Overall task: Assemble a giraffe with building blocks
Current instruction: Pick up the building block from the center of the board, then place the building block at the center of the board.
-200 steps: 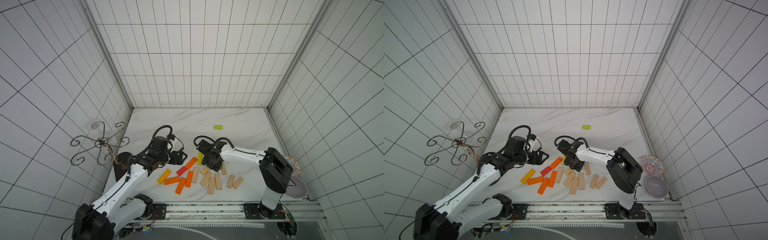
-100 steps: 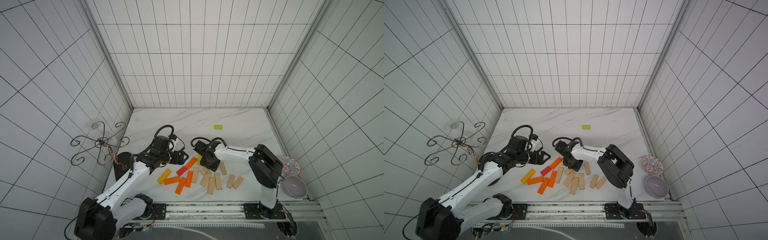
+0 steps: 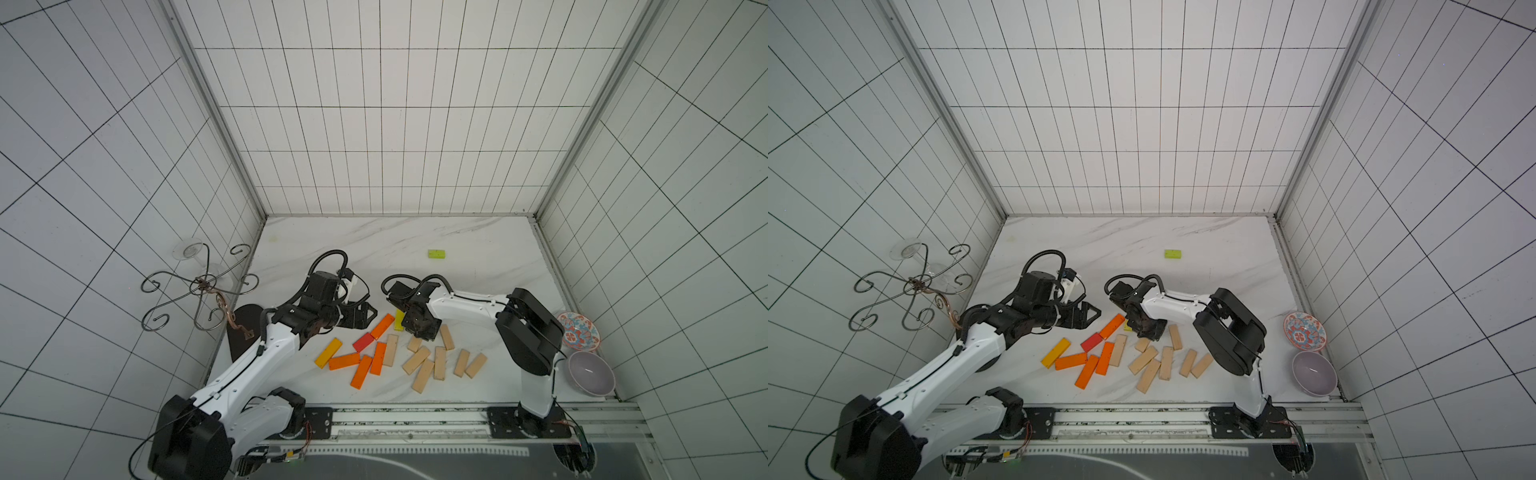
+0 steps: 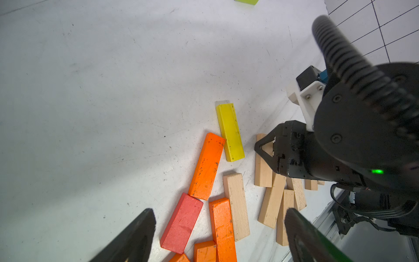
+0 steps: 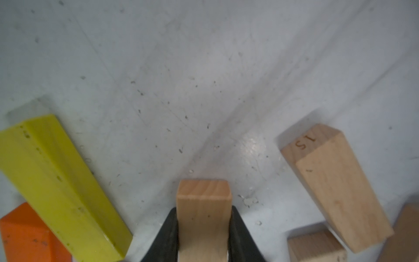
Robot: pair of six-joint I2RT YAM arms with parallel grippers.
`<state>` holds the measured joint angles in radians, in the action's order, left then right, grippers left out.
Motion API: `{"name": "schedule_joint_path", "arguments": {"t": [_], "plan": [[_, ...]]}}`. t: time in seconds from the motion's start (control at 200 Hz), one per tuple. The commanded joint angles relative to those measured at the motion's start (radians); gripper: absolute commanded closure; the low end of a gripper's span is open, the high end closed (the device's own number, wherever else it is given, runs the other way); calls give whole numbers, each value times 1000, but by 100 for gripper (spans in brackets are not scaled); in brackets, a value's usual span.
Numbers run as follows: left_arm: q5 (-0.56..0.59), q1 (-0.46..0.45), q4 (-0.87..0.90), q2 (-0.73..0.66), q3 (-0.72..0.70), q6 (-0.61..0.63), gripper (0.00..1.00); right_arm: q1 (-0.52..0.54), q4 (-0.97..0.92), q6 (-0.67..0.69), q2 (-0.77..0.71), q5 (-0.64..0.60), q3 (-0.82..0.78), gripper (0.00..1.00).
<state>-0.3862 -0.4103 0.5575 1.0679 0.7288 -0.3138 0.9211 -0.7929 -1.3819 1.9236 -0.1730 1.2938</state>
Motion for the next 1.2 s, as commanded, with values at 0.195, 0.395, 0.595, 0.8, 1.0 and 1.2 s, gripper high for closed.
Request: {"name": "schedule_joint_path", "arguments": {"t": [0.195,0.395,0.595,0.8,1.0,1.2], "plan": [[7,10,-14,21,14,7,11,-102,-48,147,-54,-142,168,77],[-33,10,-60,72,48,-5,11,-277,11,480,-73,-189,264,80],[-54,8,-108,163,110,-24,11,-473,42,773,68,-31,383,79],[-67,3,-138,266,181,-30,11,-572,25,935,233,28,498,84],[-75,-10,-160,325,223,-38,12,-622,35,1044,313,51,557,83],[-71,-8,-163,343,225,-33,12,-644,33,1111,334,78,575,67]]}}
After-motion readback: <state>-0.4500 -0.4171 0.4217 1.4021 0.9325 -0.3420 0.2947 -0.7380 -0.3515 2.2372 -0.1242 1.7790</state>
